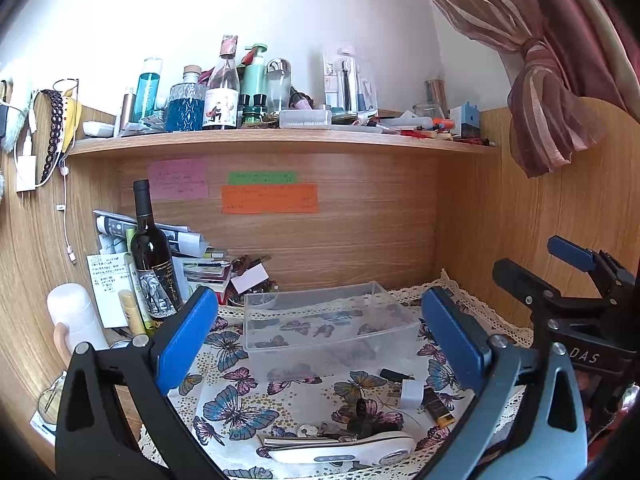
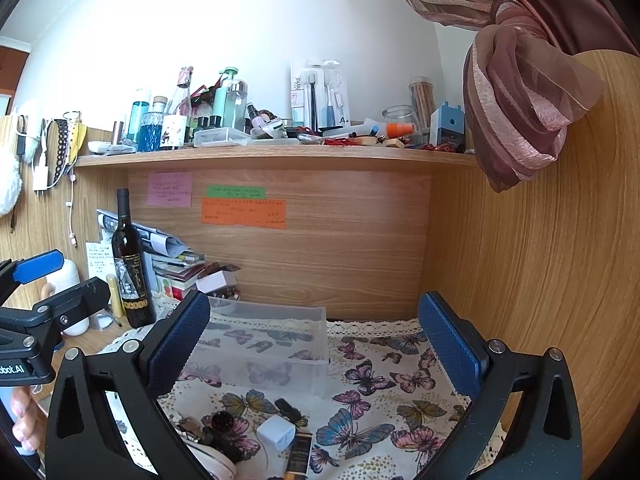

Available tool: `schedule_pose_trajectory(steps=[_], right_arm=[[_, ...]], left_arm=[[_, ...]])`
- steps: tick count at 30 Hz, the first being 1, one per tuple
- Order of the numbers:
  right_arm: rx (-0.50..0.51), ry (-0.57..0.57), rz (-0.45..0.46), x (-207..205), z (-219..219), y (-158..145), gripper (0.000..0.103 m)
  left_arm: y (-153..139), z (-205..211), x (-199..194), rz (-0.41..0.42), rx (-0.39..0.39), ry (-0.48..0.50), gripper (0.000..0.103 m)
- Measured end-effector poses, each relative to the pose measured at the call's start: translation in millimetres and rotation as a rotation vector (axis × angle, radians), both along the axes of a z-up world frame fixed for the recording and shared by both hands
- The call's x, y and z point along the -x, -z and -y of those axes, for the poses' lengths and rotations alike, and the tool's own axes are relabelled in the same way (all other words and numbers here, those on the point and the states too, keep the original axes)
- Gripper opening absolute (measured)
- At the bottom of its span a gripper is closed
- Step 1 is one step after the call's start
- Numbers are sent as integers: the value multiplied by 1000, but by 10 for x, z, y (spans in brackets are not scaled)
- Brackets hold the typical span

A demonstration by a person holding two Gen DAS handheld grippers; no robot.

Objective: Organize rigid objects

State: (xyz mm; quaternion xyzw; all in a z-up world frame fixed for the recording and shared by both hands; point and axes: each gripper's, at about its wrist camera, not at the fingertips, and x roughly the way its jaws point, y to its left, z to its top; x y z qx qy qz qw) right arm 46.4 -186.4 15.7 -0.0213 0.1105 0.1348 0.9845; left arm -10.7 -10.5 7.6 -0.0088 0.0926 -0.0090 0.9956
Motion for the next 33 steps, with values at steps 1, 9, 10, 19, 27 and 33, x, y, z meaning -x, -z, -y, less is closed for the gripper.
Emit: schedule_pose_trajectory(steps=[1, 9, 10, 19, 27, 33], right_arm=[[-1, 0, 0, 2, 0, -2, 103], [4, 2, -1, -5, -5, -11, 103], [5, 1, 0, -4, -10, -11, 103], [3, -1, 1, 1, -12, -18, 103], [3, 0, 2, 6, -13, -20, 103], [3, -1, 1, 8, -10, -20, 103]], left_arm=[[-1, 0, -1, 0, 1, 0, 103], [-3, 4, 3, 1, 0, 3, 103], [-3, 4, 2, 1, 0, 3, 103], [-7, -3, -5, 2, -1, 4, 103], [7, 13, -26, -1, -5, 8, 103], [12, 15, -26, 0, -4, 9, 103]])
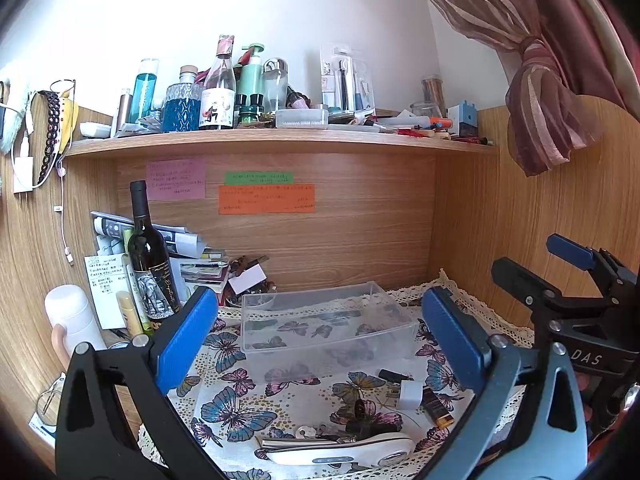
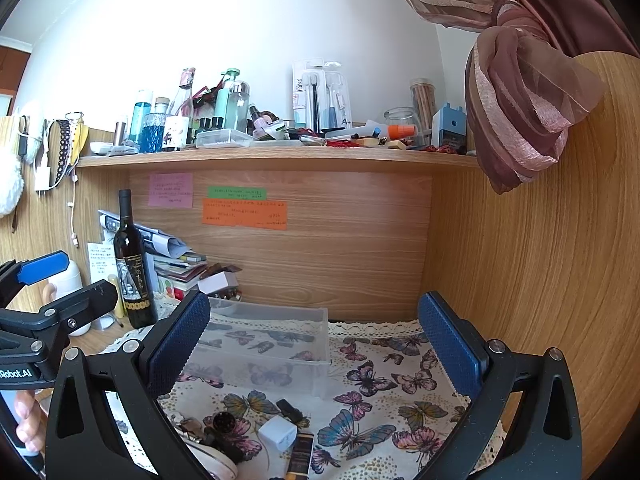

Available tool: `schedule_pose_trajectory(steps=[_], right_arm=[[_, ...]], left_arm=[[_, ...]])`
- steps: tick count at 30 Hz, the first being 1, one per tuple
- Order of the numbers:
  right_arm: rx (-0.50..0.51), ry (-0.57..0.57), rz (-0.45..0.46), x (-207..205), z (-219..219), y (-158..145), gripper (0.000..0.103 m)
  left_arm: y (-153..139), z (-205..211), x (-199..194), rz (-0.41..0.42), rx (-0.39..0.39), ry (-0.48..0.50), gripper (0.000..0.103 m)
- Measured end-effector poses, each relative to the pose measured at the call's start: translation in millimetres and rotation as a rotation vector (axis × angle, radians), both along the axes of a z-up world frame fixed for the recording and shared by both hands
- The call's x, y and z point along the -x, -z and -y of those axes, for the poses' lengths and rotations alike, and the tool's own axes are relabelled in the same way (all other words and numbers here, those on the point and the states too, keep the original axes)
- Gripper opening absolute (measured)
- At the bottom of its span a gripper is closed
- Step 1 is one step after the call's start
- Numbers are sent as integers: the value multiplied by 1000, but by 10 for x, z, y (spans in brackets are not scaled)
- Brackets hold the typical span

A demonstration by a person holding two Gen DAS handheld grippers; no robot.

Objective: Organize rigid objects

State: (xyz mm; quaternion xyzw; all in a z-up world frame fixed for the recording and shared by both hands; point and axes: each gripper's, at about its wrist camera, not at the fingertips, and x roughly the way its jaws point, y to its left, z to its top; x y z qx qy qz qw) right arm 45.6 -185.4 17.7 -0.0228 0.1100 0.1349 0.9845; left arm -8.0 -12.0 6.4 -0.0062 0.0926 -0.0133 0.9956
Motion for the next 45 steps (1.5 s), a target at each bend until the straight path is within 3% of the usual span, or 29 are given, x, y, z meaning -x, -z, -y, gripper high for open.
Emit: schedule_pose_trajectory(steps=[12, 16, 20, 33, 38, 45], right_arm=[[-11, 1, -44, -75, 1, 55, 103], [8, 14, -99, -162, 16, 163, 85], [47, -2, -189, -300, 42, 332, 72], [112, -28, -455, -503, 137, 987, 65], [117, -88, -589, -598, 89, 1257, 46], [148, -150, -692, -697, -39, 1559, 31]], left_arm=[[61, -46, -79, -18, 19, 11, 103], [143, -106, -169, -64, 36, 9, 85], [290, -106, -254, -116, 28, 22, 85], [1039, 91, -515, -379, 13, 98, 85], [1254, 168, -527, -458, 11, 147, 85], [1425, 354, -541, -519, -34, 220, 85]])
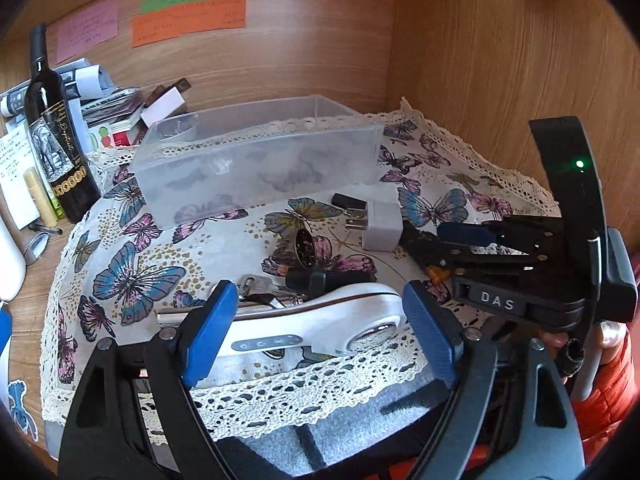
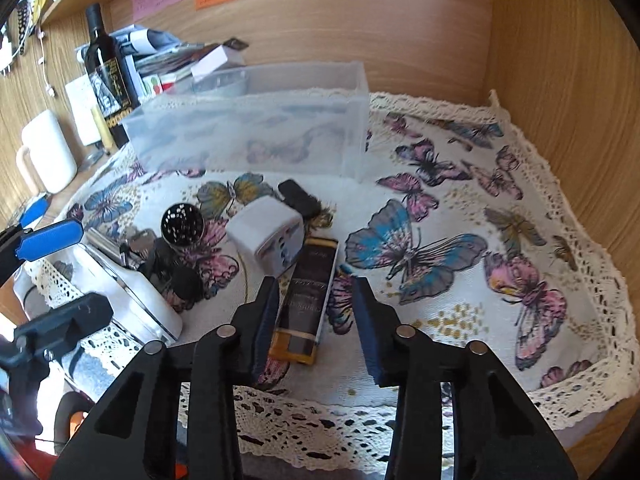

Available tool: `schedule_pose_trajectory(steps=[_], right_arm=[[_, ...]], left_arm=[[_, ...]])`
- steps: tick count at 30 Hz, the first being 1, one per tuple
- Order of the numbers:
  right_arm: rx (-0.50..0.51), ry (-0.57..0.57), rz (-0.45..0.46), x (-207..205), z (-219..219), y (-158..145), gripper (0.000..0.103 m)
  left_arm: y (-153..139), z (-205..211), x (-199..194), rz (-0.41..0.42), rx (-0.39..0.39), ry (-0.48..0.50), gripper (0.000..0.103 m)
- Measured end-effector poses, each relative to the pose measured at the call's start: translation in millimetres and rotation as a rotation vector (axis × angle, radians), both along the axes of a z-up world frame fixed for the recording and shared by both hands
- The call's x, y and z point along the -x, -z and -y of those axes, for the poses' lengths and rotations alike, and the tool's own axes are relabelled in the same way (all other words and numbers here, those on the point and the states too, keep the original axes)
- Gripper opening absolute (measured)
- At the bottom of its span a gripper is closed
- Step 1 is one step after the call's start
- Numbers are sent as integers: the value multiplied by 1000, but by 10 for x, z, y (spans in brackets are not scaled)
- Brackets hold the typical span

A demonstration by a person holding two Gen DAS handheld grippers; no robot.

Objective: Organize rigid objects
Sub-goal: 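Grasp the black-and-gold cylindrical case with the right gripper while the left gripper approaches the white device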

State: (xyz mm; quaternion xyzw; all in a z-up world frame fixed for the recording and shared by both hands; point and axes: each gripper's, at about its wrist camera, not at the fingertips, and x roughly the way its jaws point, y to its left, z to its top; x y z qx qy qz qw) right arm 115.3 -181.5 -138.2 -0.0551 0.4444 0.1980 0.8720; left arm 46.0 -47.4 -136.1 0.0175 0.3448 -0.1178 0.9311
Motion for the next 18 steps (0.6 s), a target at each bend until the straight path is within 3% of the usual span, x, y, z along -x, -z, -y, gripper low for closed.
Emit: schedule_pose_trajectory(steps=[9, 13, 18], right_arm=[[10, -10, -4, -13, 3, 62, 21], [6, 7, 0, 7, 64, 47, 21], [3, 15, 1, 34, 107, 30, 21]], left_arm=[[136, 117, -90, -21, -51, 49, 84], [119, 75, -100, -28, -48, 45, 63], [112, -16, -162, -53, -24, 6, 59]])
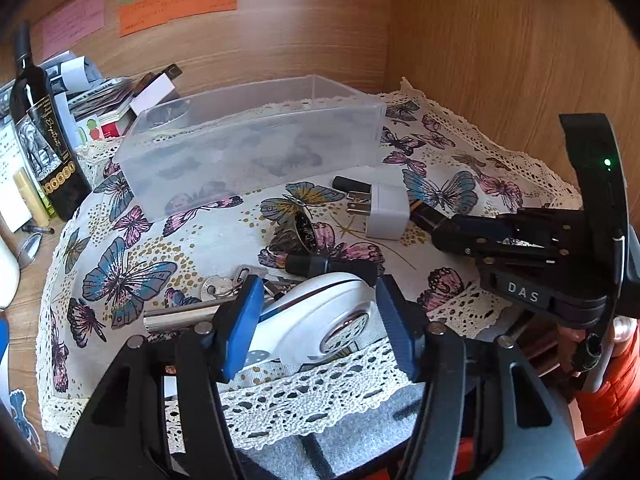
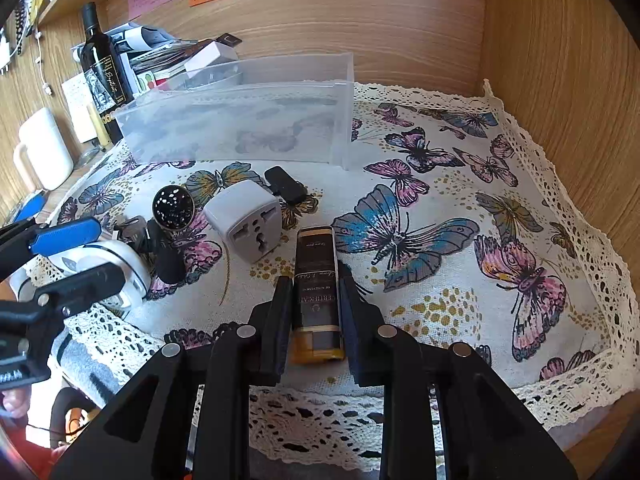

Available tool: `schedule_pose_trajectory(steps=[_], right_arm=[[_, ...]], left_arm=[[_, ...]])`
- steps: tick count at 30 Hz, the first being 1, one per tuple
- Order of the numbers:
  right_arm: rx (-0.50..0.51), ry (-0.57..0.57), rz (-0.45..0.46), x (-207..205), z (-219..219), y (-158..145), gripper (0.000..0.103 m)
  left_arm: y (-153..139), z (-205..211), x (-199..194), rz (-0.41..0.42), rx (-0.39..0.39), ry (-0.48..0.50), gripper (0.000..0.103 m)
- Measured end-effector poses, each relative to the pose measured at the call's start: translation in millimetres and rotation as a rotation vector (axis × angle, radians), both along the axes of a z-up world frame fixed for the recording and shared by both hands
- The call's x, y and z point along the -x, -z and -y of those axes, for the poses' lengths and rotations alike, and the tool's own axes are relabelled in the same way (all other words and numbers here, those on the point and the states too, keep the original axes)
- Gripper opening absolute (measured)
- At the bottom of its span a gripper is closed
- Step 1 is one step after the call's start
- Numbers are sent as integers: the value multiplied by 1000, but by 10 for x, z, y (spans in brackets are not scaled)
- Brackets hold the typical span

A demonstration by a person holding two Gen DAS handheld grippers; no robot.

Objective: Organize rigid objects
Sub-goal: 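Grasp the white handheld device with the left gripper while the right gripper lifts the case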

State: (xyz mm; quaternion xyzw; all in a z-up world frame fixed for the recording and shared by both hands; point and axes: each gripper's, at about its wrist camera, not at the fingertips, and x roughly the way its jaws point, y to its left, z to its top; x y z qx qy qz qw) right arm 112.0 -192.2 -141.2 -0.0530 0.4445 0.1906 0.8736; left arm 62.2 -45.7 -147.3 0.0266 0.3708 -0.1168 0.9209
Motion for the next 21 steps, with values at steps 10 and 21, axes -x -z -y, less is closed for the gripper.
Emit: schedule_pose_trajectory(steps=[10, 21], right_arm=[[-10, -10, -2, 47, 19, -2, 22], [2, -32, 6, 37, -66, 34, 23]], left_arm=[[-14, -42, 126, -18, -71, 37, 64], [78, -39, 131, -15, -129, 106, 65]])
